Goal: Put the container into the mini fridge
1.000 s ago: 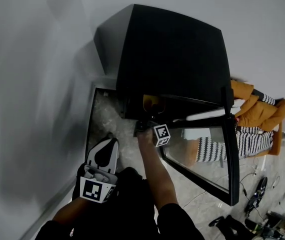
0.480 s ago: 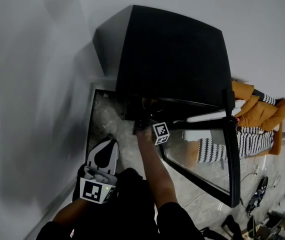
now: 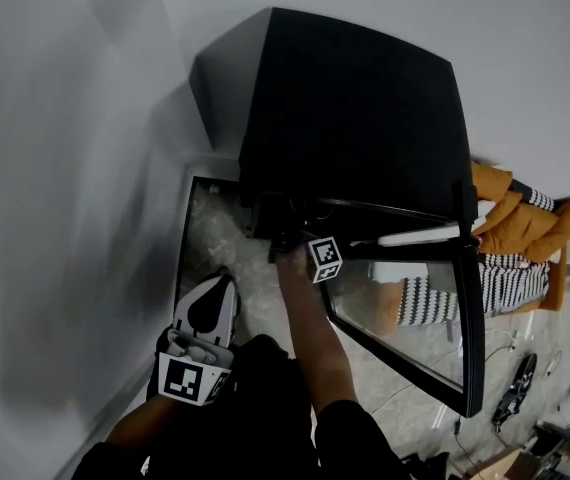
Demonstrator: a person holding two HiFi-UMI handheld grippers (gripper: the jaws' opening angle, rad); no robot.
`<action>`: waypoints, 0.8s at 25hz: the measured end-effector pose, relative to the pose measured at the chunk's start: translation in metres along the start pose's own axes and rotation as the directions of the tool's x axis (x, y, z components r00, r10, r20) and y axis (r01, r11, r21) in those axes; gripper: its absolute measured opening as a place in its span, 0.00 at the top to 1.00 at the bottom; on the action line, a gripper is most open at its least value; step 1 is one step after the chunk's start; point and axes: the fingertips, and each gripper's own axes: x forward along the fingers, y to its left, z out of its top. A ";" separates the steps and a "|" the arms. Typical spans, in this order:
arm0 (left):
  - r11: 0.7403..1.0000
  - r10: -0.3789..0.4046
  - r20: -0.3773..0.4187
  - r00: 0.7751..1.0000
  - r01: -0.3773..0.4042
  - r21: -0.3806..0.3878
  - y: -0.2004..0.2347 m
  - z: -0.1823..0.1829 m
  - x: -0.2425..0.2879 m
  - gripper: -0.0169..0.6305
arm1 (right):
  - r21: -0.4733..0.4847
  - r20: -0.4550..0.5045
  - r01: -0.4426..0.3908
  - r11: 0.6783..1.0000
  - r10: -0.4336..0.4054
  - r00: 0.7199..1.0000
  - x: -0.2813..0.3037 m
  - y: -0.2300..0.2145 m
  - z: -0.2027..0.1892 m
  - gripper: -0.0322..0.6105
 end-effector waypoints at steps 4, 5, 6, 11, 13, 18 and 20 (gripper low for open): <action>1.000 0.003 0.007 1.000 -0.003 0.021 0.003 0.007 0.002 0.96 | -0.009 -0.006 -0.004 1.000 0.004 1.000 0.007 0.002 0.001 0.63; 1.000 0.003 0.009 1.000 -0.003 0.023 0.003 0.010 0.003 0.96 | -0.011 -0.007 -0.003 1.000 0.003 1.000 0.008 0.001 0.002 0.63; 1.000 0.004 0.013 1.000 -0.004 0.022 0.003 0.012 0.003 0.96 | -0.014 -0.007 -0.002 1.000 0.002 1.000 0.010 0.000 0.002 0.63; 1.000 0.001 0.012 1.000 -0.001 0.019 0.002 0.012 0.003 0.96 | -0.014 -0.010 -0.013 1.000 0.013 1.000 0.018 0.001 0.008 0.61; 1.000 -0.006 0.023 1.000 0.005 0.024 0.000 0.019 0.007 0.96 | -0.009 -0.030 -0.015 1.000 0.014 0.999 0.019 -0.002 0.007 0.58; 1.000 -0.007 0.022 1.000 0.006 0.016 -0.002 0.010 0.005 0.96 | -0.005 -0.077 -0.028 1.000 0.027 0.997 0.023 0.008 0.003 0.53; 1.000 -0.008 -0.004 1.000 0.008 0.016 -0.002 0.003 0.002 0.96 | -0.013 -0.084 -0.031 0.999 0.030 0.996 0.027 0.003 0.007 0.52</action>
